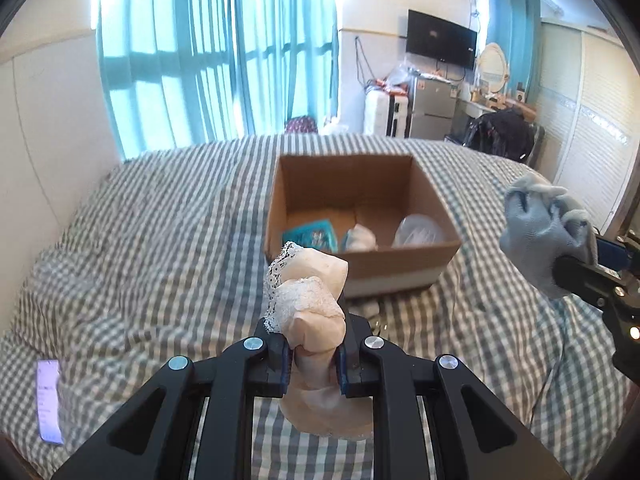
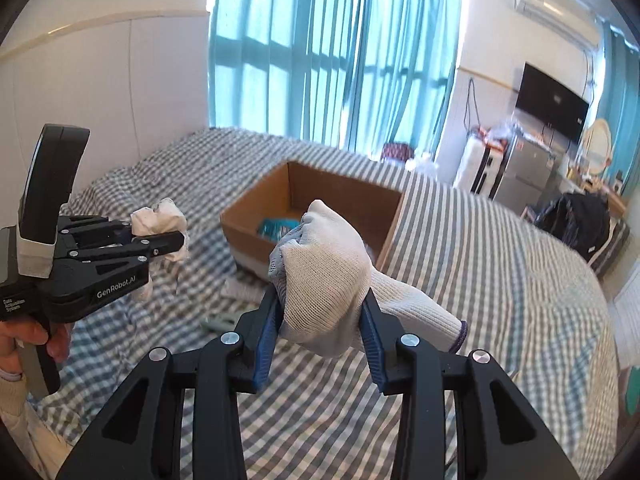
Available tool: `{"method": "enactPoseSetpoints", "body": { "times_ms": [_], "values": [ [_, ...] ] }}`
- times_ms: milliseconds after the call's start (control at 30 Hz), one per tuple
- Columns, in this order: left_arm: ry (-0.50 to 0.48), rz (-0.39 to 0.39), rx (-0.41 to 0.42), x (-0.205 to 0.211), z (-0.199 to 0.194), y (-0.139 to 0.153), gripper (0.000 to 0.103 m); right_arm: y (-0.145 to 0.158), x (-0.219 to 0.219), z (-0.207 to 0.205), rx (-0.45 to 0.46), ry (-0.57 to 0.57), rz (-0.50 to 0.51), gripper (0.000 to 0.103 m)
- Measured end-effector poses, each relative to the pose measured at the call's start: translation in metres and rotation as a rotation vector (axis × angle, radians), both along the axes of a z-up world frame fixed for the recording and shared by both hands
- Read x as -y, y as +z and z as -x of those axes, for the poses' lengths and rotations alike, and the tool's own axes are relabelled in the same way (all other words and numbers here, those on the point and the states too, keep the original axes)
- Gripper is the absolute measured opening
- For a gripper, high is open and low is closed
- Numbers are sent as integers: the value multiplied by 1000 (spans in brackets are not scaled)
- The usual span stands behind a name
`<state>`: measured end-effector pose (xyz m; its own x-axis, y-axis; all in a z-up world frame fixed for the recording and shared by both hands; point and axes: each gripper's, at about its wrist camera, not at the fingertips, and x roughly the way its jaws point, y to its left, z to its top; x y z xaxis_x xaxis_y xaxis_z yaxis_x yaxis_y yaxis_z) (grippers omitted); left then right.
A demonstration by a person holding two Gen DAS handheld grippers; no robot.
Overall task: Organize objects
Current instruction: 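Carry cloth and glove over the box and release both inside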
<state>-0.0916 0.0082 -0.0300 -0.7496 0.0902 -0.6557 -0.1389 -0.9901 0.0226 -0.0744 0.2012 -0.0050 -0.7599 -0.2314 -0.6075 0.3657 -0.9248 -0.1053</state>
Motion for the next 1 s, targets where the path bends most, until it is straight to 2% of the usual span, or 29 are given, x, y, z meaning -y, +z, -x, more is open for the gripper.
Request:
{"method": "enactPoseSetpoints", "body": {
  "times_ms": [100,267,367,533,700,800,1000],
  "values": [
    [-11,4,-24,-5,9,12,17,11,-1,9,-18,15,7,38],
    [16,-43,-39,-3,44,25,17,22,3,36,-34,33,31,38],
    [31,-47,-38,-3,73,30,17,28,8,65,-37,39,46,38],
    [35,-35,-42,-9,122,30,17,35,23,119,-76,50,13,38],
    [22,-31,-28,-15,163,6,17,24,37,176,-79,55,14,38],
    [7,-6,-4,-22,187,-22,17,6,41,209,-48,59,16,38],
    [2,-8,57,-25,213,-63,17,-39,44,253,7,56,-16,38]
  ]
}}
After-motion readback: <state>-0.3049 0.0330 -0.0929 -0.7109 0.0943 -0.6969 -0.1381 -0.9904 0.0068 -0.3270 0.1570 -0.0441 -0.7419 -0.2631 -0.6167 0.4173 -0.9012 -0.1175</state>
